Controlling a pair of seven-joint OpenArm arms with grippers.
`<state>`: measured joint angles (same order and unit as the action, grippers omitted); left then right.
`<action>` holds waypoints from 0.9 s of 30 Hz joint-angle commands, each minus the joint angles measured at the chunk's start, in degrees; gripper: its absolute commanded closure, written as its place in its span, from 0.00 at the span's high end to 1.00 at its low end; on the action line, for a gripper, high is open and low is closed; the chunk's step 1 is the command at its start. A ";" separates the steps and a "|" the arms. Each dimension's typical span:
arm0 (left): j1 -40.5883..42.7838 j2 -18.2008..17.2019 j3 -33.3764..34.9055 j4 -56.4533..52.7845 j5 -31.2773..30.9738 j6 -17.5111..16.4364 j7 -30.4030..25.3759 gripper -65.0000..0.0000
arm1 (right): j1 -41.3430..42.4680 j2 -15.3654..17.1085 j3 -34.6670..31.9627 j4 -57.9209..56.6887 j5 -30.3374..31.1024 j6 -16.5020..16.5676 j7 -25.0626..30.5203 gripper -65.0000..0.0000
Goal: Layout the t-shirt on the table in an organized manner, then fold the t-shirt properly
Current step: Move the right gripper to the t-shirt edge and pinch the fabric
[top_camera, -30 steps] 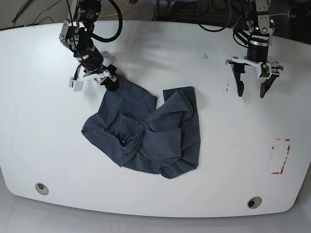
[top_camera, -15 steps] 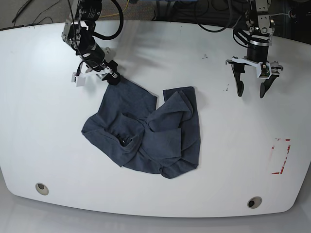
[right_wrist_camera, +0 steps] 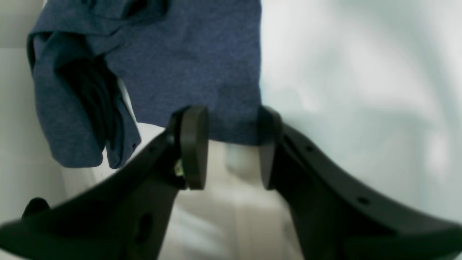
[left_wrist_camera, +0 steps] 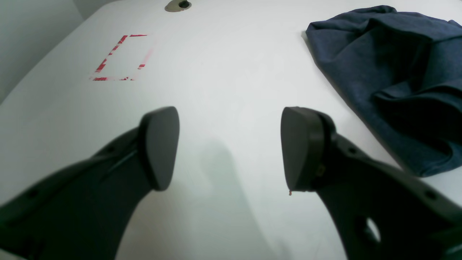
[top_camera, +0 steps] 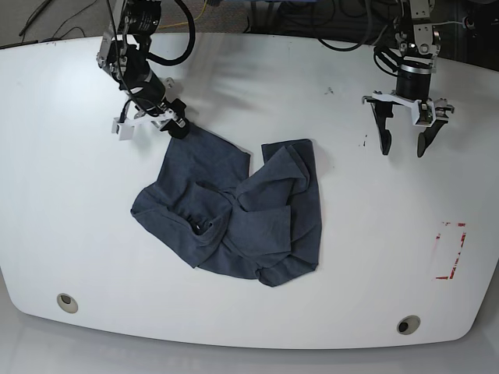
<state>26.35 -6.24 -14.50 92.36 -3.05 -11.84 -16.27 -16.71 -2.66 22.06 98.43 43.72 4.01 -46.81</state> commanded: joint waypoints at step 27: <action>0.07 -0.57 -0.05 0.96 -0.25 0.10 -1.62 0.64 | 0.84 2.17 1.80 -2.13 0.63 0.87 0.43 0.34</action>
<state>26.50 -6.42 -14.46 92.36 -3.03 -11.81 -16.27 -16.29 -0.64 23.97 96.29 43.94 4.25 -46.63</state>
